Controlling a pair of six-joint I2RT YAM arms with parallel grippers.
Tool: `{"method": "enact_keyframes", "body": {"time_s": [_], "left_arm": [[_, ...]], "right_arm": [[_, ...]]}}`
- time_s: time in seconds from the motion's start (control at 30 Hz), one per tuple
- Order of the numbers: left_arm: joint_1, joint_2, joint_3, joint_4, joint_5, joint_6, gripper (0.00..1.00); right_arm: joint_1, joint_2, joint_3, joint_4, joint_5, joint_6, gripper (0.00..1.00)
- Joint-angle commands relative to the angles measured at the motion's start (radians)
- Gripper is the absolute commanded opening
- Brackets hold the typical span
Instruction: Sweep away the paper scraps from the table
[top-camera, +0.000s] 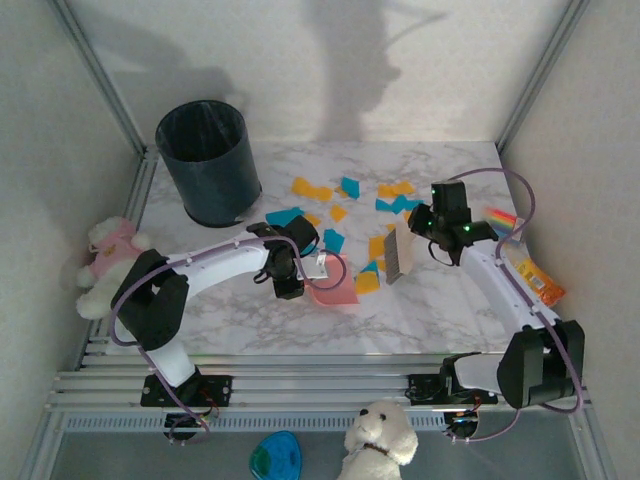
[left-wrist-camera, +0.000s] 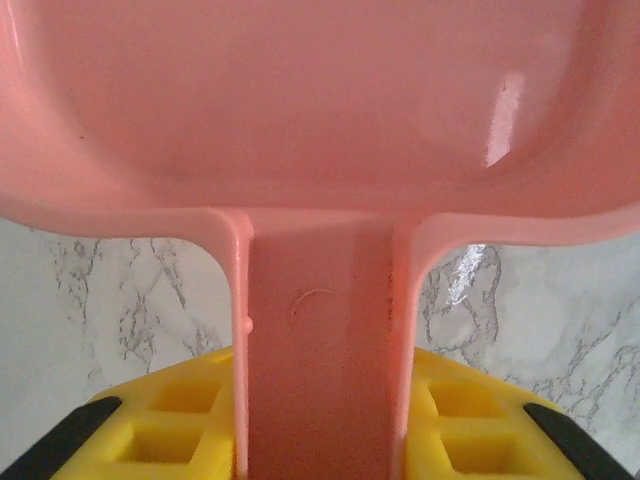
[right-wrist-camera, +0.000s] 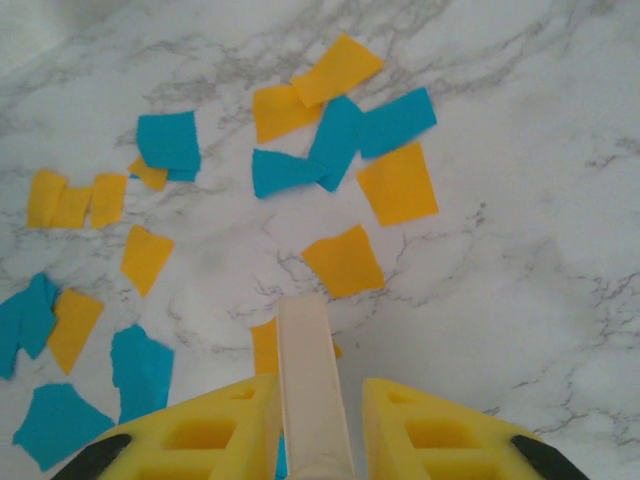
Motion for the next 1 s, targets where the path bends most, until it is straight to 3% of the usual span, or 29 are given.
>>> {"method": "enact_keyframes", "body": {"time_s": [0.0, 0.33, 0.6, 0.97], "left_arm": [[-0.013, 0.010, 0.000, -0.048, 0.000, -0.004, 0.00], [-0.030, -0.015, -0.001, -0.105, 0.045, -0.042, 0.00], [-0.032, 0.003, 0.016, -0.140, 0.064, -0.076, 0.00], [-0.035, 0.029, 0.045, -0.147, 0.066, -0.093, 0.00]], "right_arm": [[0.001, -0.044, 0.008, 0.034, -0.012, -0.060, 0.00], [0.015, -0.048, -0.038, 0.248, -0.016, -0.318, 0.00], [0.068, -0.002, -0.076, 0.369, 0.050, -0.528, 0.00], [0.126, 0.093, -0.066, 0.427, 0.127, -0.642, 0.00]]}}
